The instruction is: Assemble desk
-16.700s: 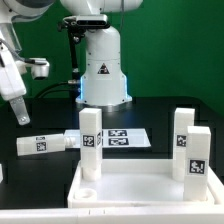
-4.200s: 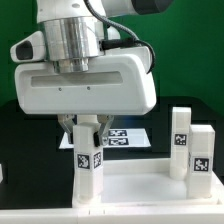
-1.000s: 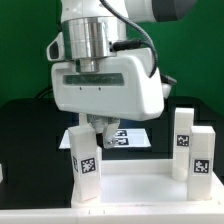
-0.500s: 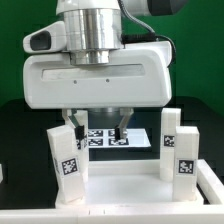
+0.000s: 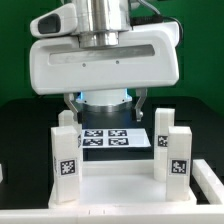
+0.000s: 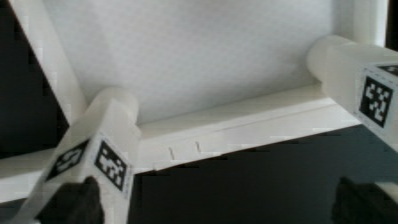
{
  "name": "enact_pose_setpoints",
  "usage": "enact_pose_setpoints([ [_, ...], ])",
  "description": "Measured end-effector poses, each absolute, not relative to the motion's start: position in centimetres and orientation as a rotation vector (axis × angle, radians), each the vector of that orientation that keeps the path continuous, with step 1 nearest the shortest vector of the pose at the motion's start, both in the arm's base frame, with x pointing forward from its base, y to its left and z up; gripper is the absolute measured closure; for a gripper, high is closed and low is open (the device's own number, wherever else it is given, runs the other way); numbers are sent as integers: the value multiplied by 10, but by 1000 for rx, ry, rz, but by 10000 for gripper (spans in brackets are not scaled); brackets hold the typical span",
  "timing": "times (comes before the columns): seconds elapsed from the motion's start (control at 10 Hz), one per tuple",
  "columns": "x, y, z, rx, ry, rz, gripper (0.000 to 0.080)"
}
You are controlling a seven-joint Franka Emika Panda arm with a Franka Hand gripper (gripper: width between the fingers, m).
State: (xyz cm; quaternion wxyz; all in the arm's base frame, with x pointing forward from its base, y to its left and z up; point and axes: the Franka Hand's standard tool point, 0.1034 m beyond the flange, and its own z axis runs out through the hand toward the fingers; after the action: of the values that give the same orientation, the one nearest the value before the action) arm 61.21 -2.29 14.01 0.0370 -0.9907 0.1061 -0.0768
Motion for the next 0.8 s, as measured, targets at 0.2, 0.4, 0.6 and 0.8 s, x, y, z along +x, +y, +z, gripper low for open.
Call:
enact_pose_setpoints([
  [0.2,615,-38,147,-3068,207,-245,150],
  [0.4,629,-59,163,-3102,0,-283,150],
  [0.6,628,-81,145,-3105,-212,-239,150],
  [0.8,629,-80,127,-3100,-261,-210,150],
])
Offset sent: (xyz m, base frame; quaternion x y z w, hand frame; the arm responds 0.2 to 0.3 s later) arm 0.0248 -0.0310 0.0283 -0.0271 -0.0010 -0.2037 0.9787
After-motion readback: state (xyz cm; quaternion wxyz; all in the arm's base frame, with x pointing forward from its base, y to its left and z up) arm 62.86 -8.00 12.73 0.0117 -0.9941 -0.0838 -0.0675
